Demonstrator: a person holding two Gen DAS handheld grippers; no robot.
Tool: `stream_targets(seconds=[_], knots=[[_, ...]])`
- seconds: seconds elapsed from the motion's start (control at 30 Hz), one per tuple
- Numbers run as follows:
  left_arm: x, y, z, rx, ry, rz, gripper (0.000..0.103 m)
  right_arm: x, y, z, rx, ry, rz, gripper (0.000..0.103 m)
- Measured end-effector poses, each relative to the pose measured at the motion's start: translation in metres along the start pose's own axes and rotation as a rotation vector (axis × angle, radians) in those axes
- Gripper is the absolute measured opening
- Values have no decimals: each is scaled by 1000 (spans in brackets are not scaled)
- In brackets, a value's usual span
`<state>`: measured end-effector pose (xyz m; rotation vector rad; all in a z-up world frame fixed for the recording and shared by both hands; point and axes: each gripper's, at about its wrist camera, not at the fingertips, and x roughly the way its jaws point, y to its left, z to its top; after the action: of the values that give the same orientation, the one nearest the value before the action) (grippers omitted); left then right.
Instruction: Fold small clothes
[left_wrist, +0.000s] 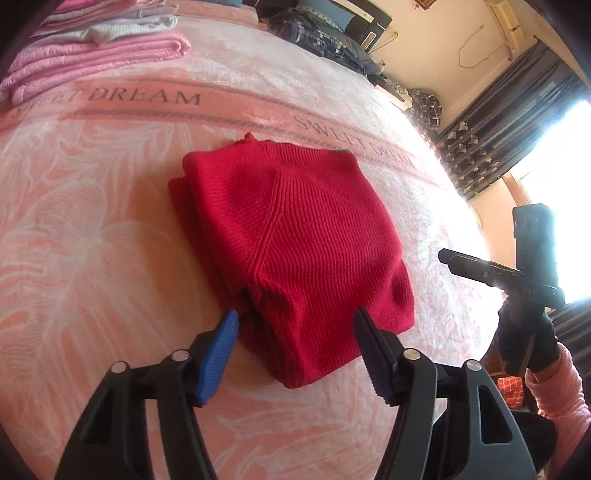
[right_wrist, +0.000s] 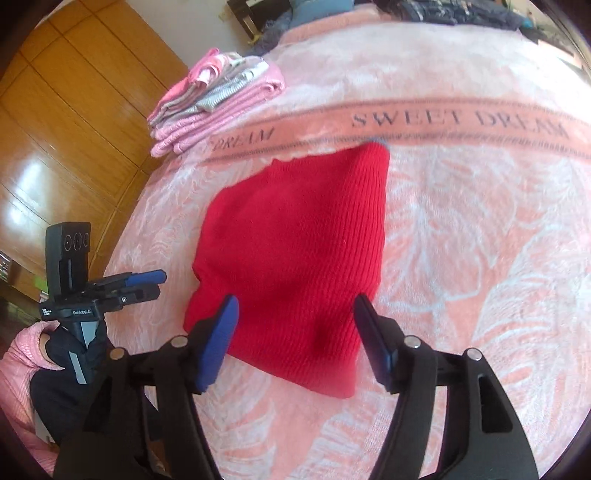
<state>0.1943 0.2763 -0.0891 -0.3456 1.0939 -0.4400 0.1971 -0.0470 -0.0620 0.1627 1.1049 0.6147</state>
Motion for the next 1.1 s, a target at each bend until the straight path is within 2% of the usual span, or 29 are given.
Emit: stream_targets(seconds=[0.1,0.27,0.33,0.37,0.43,0.53,0.8,0.97,1.1], knots=[[-34,-18,2,-3,-49,3,75,-35,29,5,-45,-106,-93,80],[-88,-53,-7,47,-171,95,86,-89,75,-7,-72,-294,-208,100],[-104,-61,-18,46,-216,142,95,-106,86,-17,-52,-373,-297,100],[-110,-64,-22,44,-229,166,95,-111,89,-21,-34,-398,-325,100],[-119,-67,-29,42,-244,202,96,-115,91,-26,-14,-391,-339,100],[-129,-70,-40,26,-274,263,96,-113,90,-31,0,-326,-330,100],[-134,-78,-72,6,-280,285,96,-112,125,-62,-63,-296,-367,100],[-130,-79,-92,-20,-274,308,96,-108,141,-83,-43,-278,-310,100],[-129,-87,-106,20,-280,363,96,-98,143,-97,-17,-236,-298,100]])
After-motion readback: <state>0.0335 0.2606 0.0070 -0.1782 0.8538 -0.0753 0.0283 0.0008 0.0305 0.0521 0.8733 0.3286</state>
